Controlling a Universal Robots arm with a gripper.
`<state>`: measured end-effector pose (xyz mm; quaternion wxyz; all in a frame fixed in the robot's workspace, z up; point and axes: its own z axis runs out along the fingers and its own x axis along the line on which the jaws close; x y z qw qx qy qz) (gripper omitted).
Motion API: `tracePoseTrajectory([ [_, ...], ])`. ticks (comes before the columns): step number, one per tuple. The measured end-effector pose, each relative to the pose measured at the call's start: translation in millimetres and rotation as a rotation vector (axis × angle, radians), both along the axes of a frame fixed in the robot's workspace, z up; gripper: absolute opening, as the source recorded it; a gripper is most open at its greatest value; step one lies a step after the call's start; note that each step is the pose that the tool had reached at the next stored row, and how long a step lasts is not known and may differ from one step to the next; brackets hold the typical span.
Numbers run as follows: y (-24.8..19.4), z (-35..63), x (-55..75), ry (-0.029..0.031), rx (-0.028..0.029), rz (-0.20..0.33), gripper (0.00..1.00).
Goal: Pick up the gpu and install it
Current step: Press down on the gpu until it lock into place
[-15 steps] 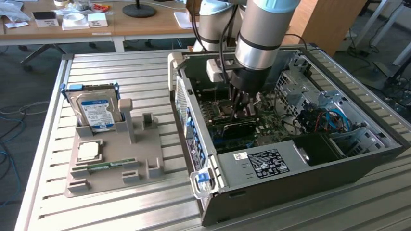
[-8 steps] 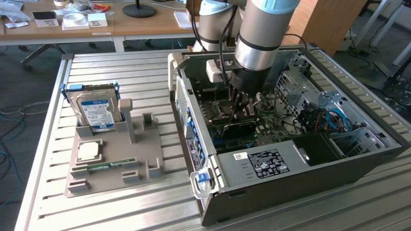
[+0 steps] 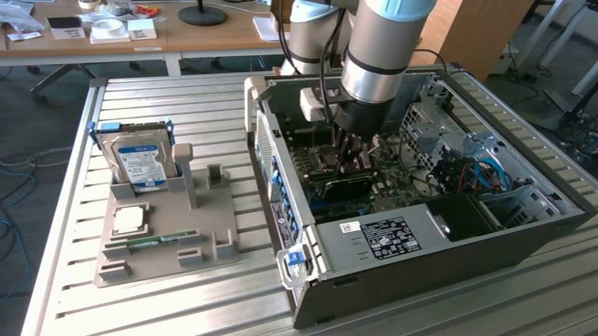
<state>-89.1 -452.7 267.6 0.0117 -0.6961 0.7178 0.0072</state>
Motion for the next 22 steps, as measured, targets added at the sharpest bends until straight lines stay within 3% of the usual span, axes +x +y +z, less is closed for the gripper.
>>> tracePoseTrajectory([
  [22, 0.0, -3.5, -0.3, -0.0001, 0.0001, 0.002, 0.11],
])
